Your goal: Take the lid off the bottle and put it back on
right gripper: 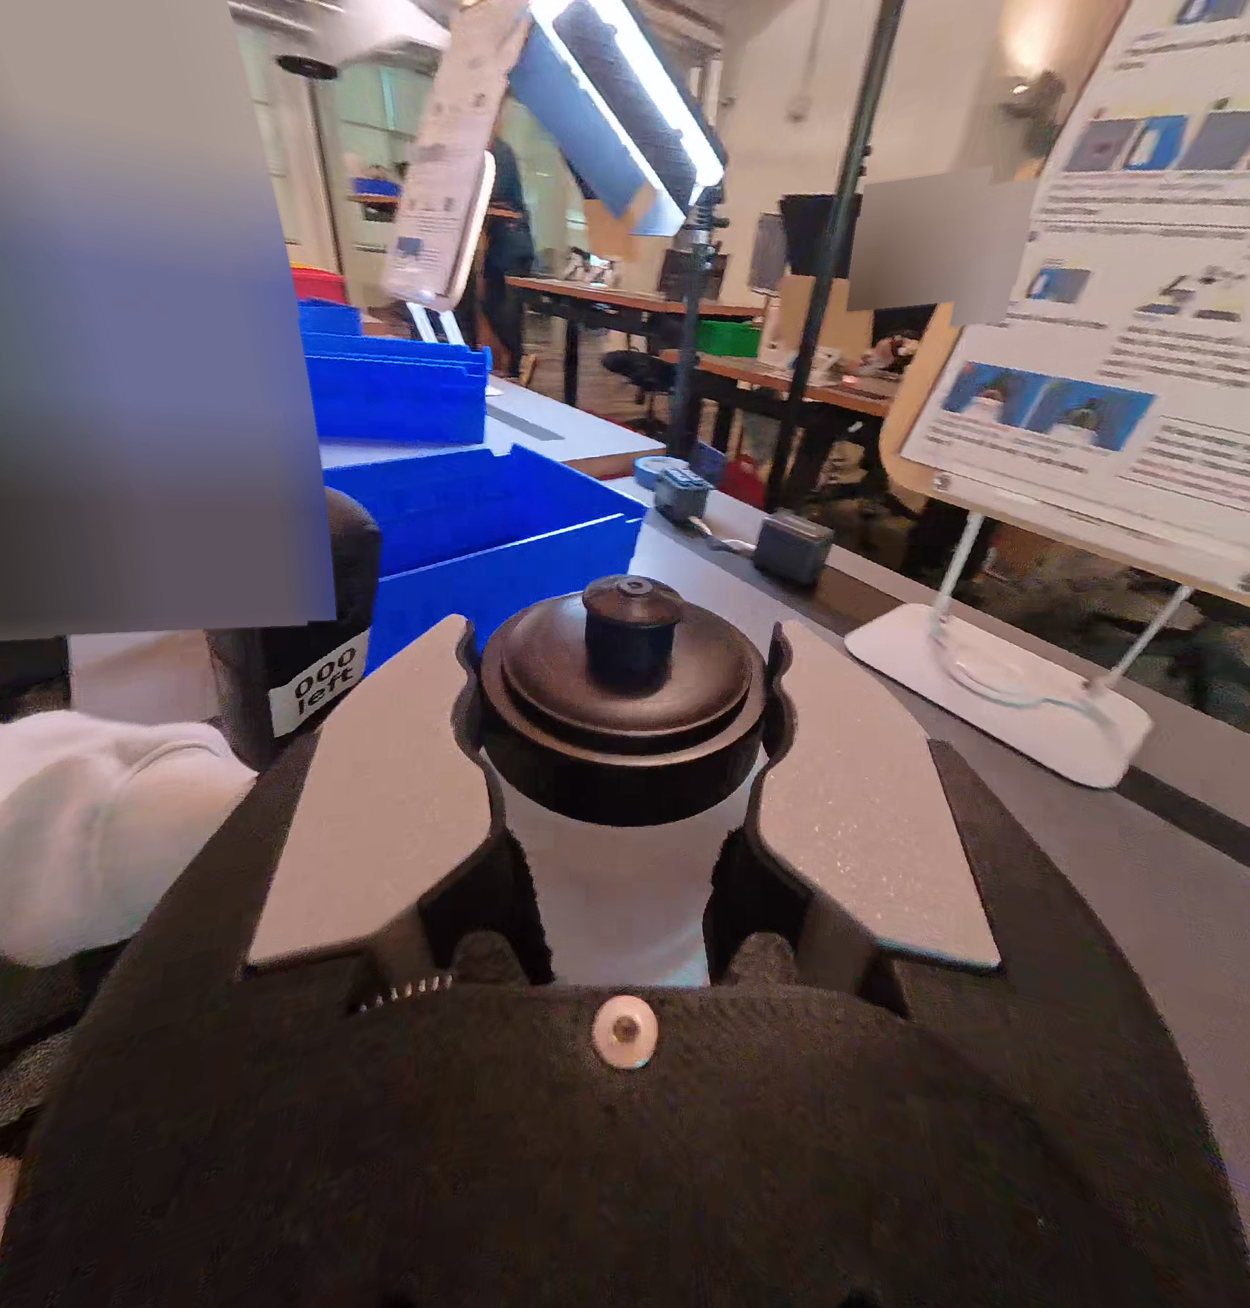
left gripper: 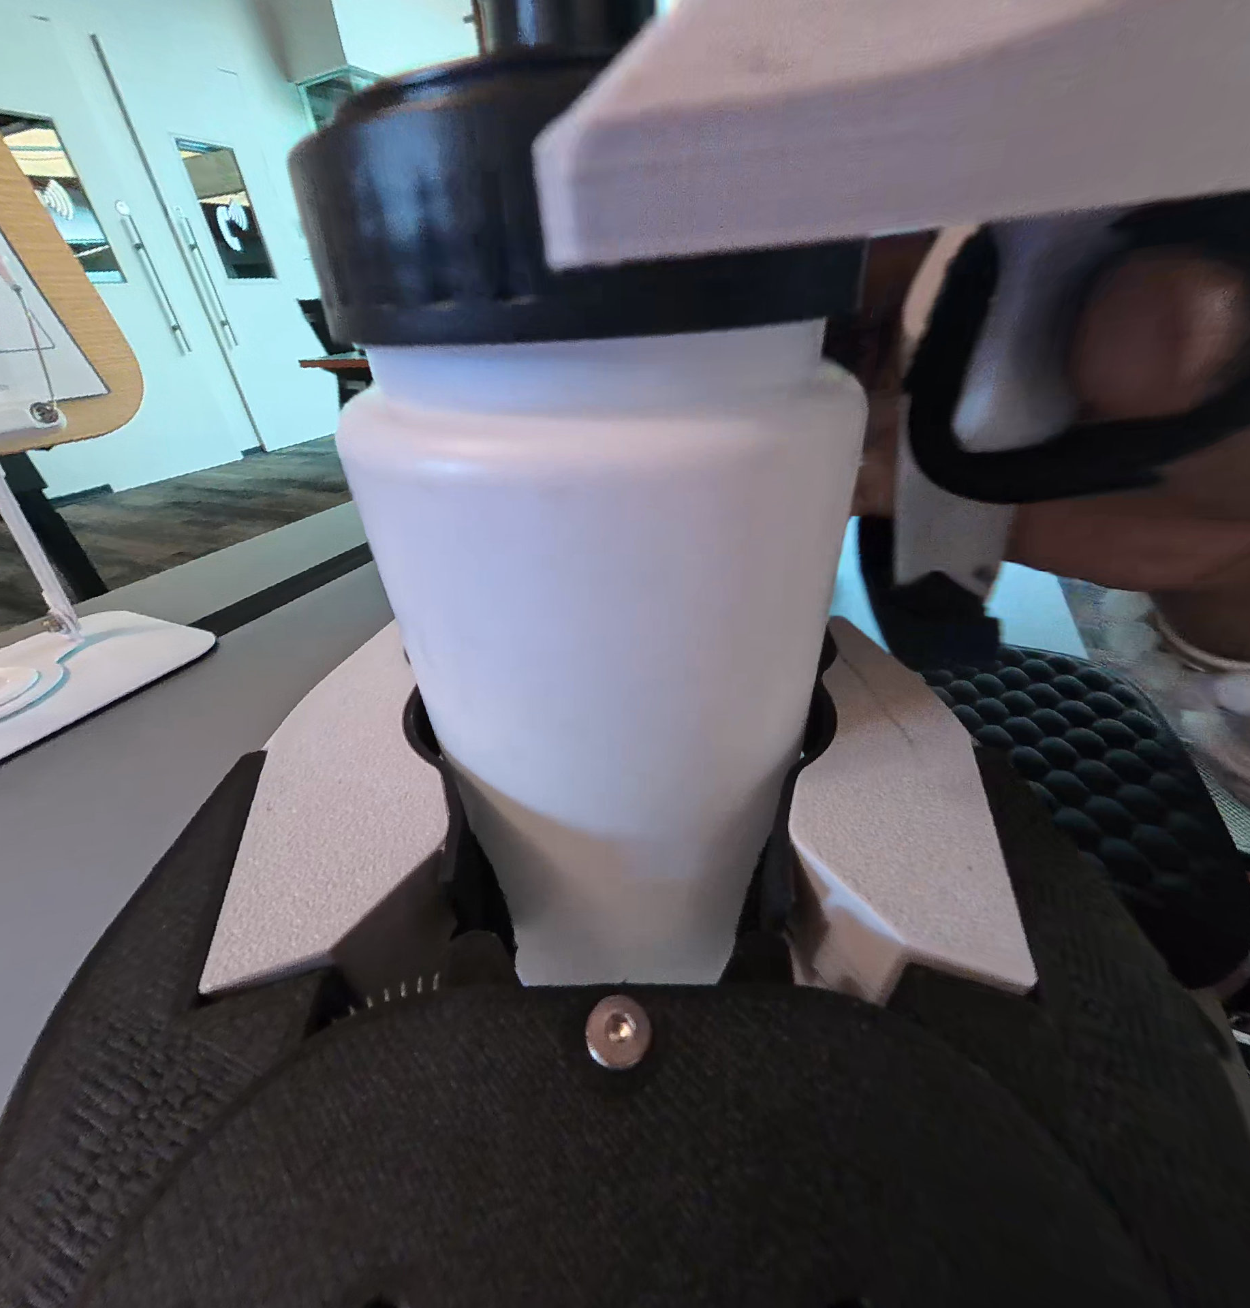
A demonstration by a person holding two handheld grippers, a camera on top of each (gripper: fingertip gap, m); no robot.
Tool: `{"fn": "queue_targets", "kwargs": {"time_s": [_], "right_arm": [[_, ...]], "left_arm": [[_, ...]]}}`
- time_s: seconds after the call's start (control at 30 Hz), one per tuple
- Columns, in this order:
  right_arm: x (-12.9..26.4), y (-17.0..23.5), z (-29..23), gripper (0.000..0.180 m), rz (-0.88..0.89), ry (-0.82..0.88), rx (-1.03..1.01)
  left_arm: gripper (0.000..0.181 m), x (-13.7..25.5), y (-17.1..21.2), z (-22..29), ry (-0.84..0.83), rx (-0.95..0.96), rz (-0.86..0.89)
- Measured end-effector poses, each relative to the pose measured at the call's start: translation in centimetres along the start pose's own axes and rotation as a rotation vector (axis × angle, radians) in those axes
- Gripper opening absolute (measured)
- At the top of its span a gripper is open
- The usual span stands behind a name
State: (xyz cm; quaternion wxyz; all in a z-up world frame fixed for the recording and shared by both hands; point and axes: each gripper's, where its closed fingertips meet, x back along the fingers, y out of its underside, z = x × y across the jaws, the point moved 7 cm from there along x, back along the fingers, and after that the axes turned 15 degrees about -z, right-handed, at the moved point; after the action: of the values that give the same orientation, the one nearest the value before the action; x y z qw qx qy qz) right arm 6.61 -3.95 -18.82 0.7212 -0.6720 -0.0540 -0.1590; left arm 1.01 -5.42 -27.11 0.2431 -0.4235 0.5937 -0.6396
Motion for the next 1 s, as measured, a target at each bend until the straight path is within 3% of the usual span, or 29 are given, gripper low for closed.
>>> {"fn": "queue_targets", "kwargs": {"time_s": [0.1, 0.3, 0.4, 0.5, 0.63, 0.7, 0.87, 0.97, 1.0], "right_arm": [[1.0, 0.1, -0.7, 0.070, -0.001, 0.068, -0.018], [3.6, 0.7, 0.0, 0.048, 0.054, -0.040, -0.050], [3.7, -0.3, 1.4, 0.090, 0.203, -0.118, 0.002], [1.5, -0.7, 2.0, 0.108, 0.161, -0.313, 0.081], [-1.6, -0.5, 2.1, 0.103, 0.048, -0.485, 0.104], [-1.8, -0.2, 1.9, 0.084, 0.045, -0.496, 0.094], [0.7, 0.9, 1.8, 0.079, 0.111, -0.354, 0.058], [2.8, 1.7, 1.8, 0.065, 0.149, -0.296, 0.001], [3.5, 2.0, 1.7, 0.054, 0.157, -0.301, -0.004]], "left_arm": [[0.101, 0.3, 0.1, -0.4, -0.021, 0.011, 0.009], [0.101, 0.2, 0.1, -0.7, -0.029, 0.015, 0.010], [0.101, 0.1, 0.1, -0.7, -0.016, 0.011, 0.007], [0.101, 0.2, 0.1, -0.6, -0.005, 0.008, 0.014], [0.101, 0.1, 0.1, -0.6, -0.007, 0.010, 0.009], [0.101, 0.0, 0.1, -0.6, -0.018, 0.012, 0.003], [0.101, 0.0, 0.1, -0.7, -0.030, 0.017, 0.000], [0.101, 0.1, 0.1, -0.7, -0.034, 0.019, 0.002], [0.101, 0.1, 0.1, -0.8, -0.038, 0.021, 0.003]]}}
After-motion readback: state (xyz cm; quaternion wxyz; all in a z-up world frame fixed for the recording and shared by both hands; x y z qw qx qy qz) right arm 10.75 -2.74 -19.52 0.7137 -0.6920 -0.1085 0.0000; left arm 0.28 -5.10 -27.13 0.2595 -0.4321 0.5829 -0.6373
